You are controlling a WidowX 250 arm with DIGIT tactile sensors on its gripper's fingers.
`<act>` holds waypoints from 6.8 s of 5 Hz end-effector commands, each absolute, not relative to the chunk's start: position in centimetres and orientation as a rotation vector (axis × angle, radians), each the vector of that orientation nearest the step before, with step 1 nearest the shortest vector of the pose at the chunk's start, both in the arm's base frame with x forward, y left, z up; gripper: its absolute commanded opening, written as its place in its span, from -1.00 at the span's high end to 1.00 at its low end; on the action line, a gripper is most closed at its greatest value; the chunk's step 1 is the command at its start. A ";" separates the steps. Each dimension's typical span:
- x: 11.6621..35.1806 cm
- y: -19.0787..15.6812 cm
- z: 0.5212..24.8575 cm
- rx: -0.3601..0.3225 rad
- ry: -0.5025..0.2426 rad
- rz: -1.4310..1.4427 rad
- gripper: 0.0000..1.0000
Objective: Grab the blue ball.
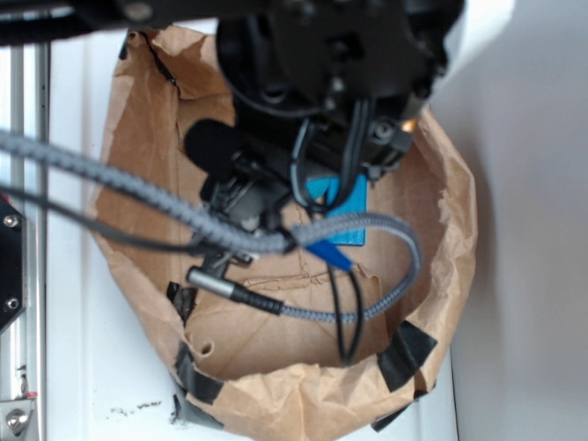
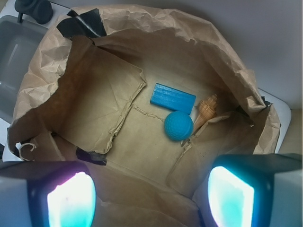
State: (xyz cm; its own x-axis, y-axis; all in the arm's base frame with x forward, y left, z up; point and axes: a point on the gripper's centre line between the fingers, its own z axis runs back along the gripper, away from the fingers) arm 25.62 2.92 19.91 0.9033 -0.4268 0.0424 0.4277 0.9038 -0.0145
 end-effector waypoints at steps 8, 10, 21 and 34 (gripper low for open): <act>32.1 4.4 6.4 0.049 0.056 -0.382 -1.00; 31.2 3.3 3.1 0.074 0.149 -0.395 -1.00; 25.5 3.5 6.1 -0.066 0.149 -0.332 -1.00; 23.0 0.7 2.9 -0.009 0.099 -0.161 1.00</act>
State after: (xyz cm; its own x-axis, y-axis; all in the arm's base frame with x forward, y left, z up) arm 22.80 1.67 2.82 0.9830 -0.1484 -0.1084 0.1470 0.9889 -0.0204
